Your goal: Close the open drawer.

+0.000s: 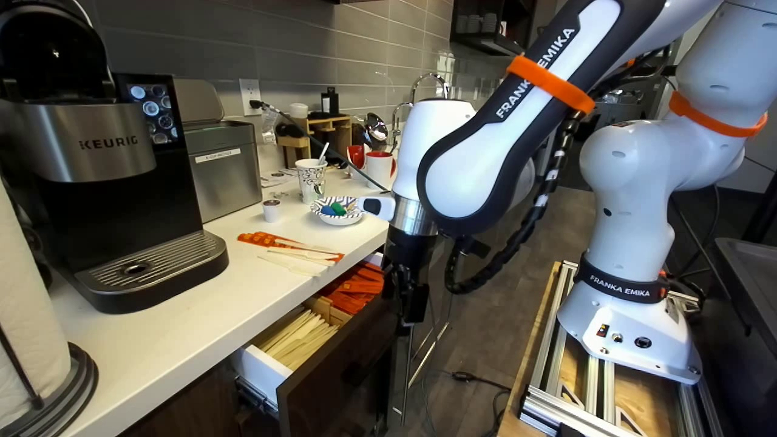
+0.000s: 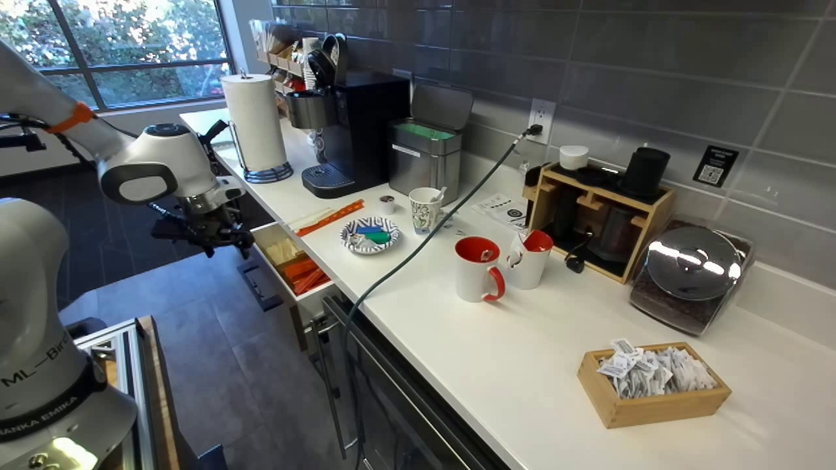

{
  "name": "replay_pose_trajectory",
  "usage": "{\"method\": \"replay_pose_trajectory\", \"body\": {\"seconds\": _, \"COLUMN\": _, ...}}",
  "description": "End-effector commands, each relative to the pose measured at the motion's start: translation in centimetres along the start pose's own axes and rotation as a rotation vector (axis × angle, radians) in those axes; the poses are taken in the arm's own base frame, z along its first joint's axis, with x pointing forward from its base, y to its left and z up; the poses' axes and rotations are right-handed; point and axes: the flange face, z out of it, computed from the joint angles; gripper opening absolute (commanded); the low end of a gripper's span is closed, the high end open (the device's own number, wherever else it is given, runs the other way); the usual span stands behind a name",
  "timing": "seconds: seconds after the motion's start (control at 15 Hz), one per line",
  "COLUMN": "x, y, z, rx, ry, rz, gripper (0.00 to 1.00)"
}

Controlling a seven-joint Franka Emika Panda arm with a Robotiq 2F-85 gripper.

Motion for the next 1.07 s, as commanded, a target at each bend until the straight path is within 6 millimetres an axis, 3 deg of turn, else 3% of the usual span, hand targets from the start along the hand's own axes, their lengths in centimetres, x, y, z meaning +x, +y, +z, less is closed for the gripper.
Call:
{"method": "replay_pose_trajectory", "body": {"seconds": 0.0, "x": 0.0, "y": -0.1, "z": 0.0, "rx": 0.001, "ry": 0.0, "rz": -0.001, "gripper": 1.0}}
{"method": "replay_pose_trajectory", "body": {"seconds": 0.47, "x": 0.0, "y": 0.0, "z": 0.1, "rx": -0.003, "ry": -0.009, "rz": 0.024, "gripper": 1.0}}
{"method": "replay_pose_trajectory", "body": {"seconds": 0.8, "x": -1.4, "y": 1.6, "z": 0.9, "rx": 0.05, "ry": -0.152, "rz": 0.3, "gripper": 1.0}}
{"method": "replay_pose_trajectory", "body": {"seconds": 1.0, "x": -1.2, "y": 2.3, "z": 1.0, "rx": 0.041, "ry": -0.136, "rz": 0.466, "gripper": 1.0}}
